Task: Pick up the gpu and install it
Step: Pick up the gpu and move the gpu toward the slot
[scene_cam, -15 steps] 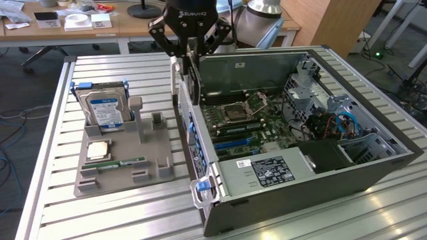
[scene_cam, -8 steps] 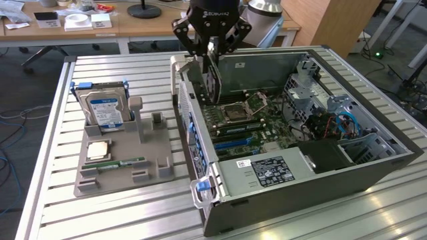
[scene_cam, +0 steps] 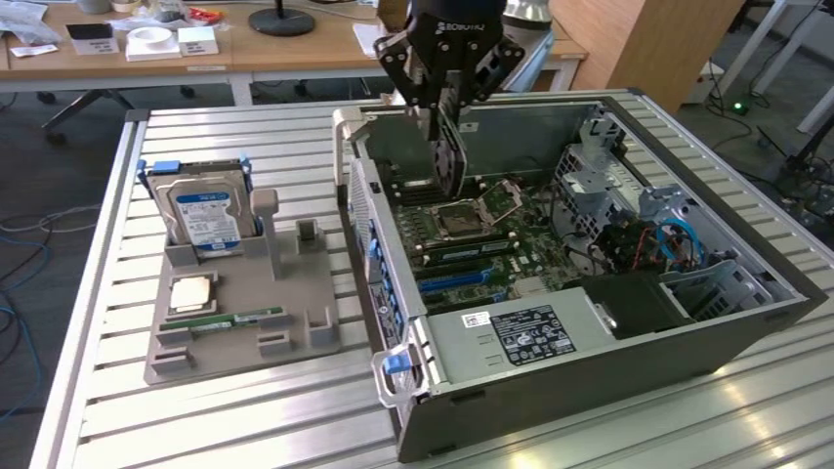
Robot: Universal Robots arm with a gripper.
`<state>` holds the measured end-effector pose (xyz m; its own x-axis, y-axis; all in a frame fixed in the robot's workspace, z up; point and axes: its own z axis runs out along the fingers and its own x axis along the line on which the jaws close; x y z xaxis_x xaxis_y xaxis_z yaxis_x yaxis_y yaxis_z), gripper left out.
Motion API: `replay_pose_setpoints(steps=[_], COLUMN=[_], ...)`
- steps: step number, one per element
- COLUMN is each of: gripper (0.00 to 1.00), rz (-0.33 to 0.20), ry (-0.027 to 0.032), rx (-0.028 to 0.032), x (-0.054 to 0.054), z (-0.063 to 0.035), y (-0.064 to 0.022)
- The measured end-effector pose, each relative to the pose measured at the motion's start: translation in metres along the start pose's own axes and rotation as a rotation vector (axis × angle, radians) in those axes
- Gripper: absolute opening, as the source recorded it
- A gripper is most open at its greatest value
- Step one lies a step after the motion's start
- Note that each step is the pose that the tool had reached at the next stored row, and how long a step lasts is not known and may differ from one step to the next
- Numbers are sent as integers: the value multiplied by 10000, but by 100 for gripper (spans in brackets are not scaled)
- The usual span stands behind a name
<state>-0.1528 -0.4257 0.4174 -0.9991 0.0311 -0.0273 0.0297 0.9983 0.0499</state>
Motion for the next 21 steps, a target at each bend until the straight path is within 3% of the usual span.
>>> replay_pose_setpoints(steps=[21], gripper=[26], rz=[1], ry=[0], rx=[0], x=[-641], z=[18], y=[19])
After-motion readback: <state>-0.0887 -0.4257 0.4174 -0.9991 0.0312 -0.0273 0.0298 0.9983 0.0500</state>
